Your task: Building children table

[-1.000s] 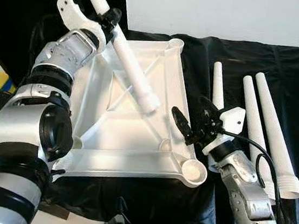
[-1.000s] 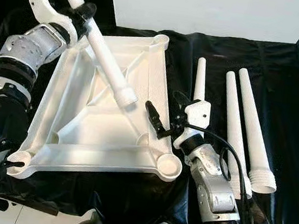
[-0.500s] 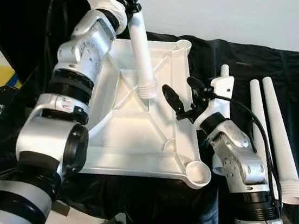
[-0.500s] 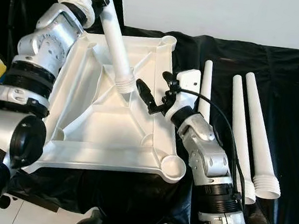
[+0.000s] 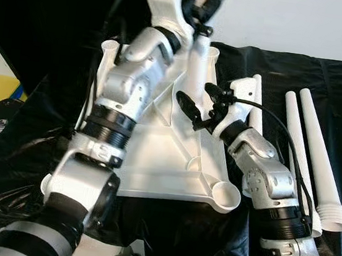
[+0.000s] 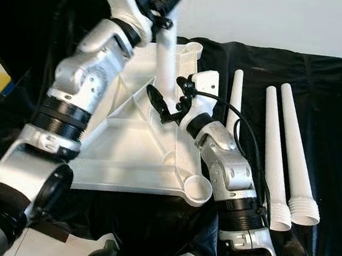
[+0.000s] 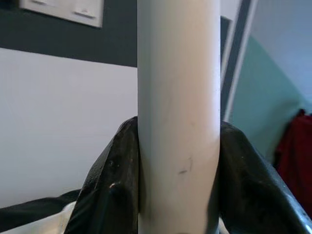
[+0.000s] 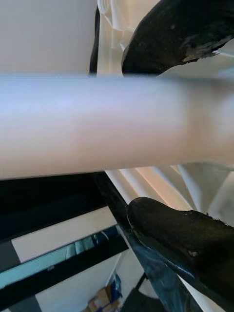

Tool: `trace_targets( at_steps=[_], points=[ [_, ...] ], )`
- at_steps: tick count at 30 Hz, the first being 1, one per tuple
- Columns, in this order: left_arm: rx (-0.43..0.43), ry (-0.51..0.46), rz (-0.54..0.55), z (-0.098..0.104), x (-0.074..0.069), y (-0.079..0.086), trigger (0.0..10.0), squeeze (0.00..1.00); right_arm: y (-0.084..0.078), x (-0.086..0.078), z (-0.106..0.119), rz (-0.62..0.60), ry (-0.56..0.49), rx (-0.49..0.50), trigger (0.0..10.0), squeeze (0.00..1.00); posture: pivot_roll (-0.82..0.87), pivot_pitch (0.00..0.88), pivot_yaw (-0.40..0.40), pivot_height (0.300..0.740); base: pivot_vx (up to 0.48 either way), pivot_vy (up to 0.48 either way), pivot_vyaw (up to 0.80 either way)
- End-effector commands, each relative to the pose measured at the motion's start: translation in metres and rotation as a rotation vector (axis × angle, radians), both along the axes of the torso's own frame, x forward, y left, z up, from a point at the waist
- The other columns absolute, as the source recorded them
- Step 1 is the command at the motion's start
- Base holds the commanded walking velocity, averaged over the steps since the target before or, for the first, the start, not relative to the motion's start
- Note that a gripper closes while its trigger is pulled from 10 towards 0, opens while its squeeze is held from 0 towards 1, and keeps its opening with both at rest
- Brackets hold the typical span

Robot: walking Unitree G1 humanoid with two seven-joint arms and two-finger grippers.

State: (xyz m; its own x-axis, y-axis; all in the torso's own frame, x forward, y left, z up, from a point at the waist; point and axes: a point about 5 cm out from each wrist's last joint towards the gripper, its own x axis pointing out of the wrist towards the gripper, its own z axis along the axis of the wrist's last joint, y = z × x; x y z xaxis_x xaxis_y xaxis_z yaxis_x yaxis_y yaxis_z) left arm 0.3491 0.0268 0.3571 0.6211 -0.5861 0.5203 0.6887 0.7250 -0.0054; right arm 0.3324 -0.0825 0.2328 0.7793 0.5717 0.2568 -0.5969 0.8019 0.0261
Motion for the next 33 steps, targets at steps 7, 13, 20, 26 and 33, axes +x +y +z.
trace_targets(
  at_steps=[7,13,20,26,33],
  points=[
    [0.053,-0.083,-0.127,0.002,-0.025,-0.021,10.0,0.00,0.000,0.013,0.002,-0.095,0.001,-0.035,10.0,0.00,-0.02,0.062,-0.003,0.740,0.000,0.000,0.00],
    [0.085,-0.100,-0.158,-0.003,-0.036,-0.034,10.0,0.00,-0.001,0.018,0.003,-0.117,0.006,-0.057,10.0,0.00,-0.02,0.055,-0.004,0.740,0.000,0.000,0.00],
    [0.099,-0.102,-0.173,-0.004,-0.041,-0.038,10.0,0.00,0.000,0.021,0.003,-0.106,0.005,-0.079,2.8,0.00,-0.03,0.045,-0.002,0.740,0.000,0.000,0.00],
    [0.108,-0.107,-0.171,-0.005,-0.042,-0.041,10.0,0.00,0.002,0.020,0.000,-0.087,0.015,-0.088,0.0,0.00,-0.03,0.029,-0.002,0.740,0.000,0.000,0.00],
    [0.117,-0.105,-0.163,-0.006,-0.042,-0.042,10.0,0.00,0.001,0.020,-0.003,-0.093,0.021,-0.087,0.0,0.00,-0.03,0.015,-0.002,0.740,0.000,0.000,0.00]
  ],
)
